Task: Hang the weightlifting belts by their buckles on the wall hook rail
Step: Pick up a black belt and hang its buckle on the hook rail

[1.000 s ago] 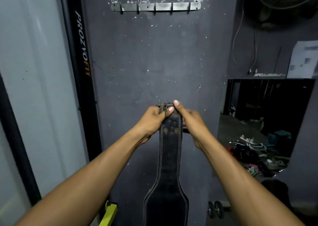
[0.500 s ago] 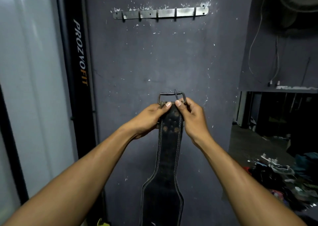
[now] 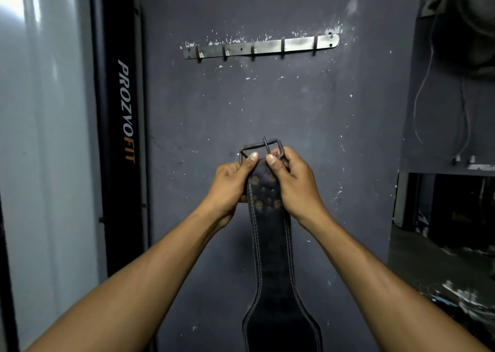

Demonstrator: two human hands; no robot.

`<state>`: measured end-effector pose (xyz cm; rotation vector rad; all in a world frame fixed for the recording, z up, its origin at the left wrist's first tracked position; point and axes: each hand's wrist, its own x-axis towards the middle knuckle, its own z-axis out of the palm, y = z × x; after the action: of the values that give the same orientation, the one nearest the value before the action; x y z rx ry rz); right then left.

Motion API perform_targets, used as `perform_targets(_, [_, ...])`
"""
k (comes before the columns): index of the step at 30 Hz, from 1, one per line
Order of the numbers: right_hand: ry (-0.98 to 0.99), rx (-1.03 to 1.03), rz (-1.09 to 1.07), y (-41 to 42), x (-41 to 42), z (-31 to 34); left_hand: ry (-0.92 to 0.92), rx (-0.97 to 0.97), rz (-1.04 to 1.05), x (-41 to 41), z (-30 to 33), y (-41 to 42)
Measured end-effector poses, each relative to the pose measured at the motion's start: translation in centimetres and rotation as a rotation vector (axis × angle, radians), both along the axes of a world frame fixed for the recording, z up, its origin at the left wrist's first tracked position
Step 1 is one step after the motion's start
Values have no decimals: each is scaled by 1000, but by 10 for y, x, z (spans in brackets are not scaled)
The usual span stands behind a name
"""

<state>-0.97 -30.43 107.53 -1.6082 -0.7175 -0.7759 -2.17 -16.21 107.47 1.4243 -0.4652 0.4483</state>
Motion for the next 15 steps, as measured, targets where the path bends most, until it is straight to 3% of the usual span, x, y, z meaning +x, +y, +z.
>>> perform_targets(6, [-68, 49, 8, 38, 31, 34, 7, -88, 5, 39, 34, 26])
perform_targets(12, [-141, 100, -1, 73, 71, 67, -171, 125, -56, 71, 69, 77])
perform_targets(15, [-173, 118, -8, 96, 91, 91, -243, 111, -69, 86, 86, 100])
